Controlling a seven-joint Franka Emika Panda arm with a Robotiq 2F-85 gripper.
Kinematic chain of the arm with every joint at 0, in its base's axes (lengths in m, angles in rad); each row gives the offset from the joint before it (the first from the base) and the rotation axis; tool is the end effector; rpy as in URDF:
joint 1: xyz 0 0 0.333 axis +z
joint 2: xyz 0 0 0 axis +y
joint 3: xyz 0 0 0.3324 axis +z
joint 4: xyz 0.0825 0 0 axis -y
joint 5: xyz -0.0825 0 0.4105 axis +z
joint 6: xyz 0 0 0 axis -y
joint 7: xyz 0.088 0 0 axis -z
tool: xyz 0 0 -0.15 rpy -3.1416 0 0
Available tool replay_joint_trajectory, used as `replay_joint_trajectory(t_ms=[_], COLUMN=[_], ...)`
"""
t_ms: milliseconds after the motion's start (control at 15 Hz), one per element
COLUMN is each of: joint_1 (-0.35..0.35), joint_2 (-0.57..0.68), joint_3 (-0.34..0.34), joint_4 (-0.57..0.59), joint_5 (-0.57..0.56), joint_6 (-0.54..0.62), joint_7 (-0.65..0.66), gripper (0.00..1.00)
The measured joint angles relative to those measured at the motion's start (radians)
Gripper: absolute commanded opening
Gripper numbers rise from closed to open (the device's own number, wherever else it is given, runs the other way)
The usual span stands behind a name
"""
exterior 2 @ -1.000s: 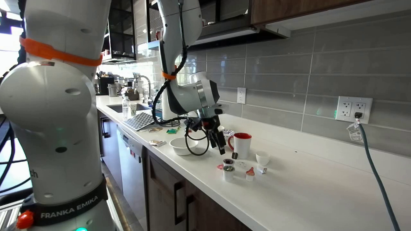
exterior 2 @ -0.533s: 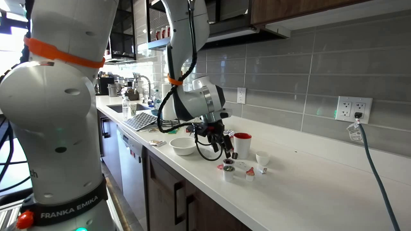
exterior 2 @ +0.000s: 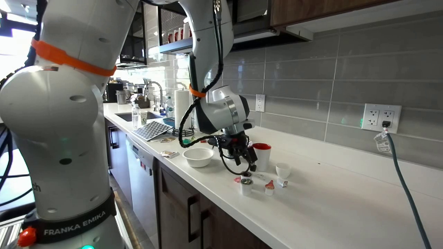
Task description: Move the tea bag to the other cup
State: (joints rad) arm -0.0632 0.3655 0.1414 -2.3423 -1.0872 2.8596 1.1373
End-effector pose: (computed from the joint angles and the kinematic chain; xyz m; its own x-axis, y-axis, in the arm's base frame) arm 0.5283 0.0845 0.1355 0.9506 -0.0150 0.3100 -0.0695 -0.9837 0.1657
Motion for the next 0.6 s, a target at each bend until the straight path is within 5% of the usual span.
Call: replay_joint_trajectory(t_ms=[600], joint_1=[0.000], joint_2=[0.078], joint_3=[-0.012], joint_4=[0.084], joint_5=[-0.042], joint_6=[0.001], joint_7=[0.000], gripper=[1.00])
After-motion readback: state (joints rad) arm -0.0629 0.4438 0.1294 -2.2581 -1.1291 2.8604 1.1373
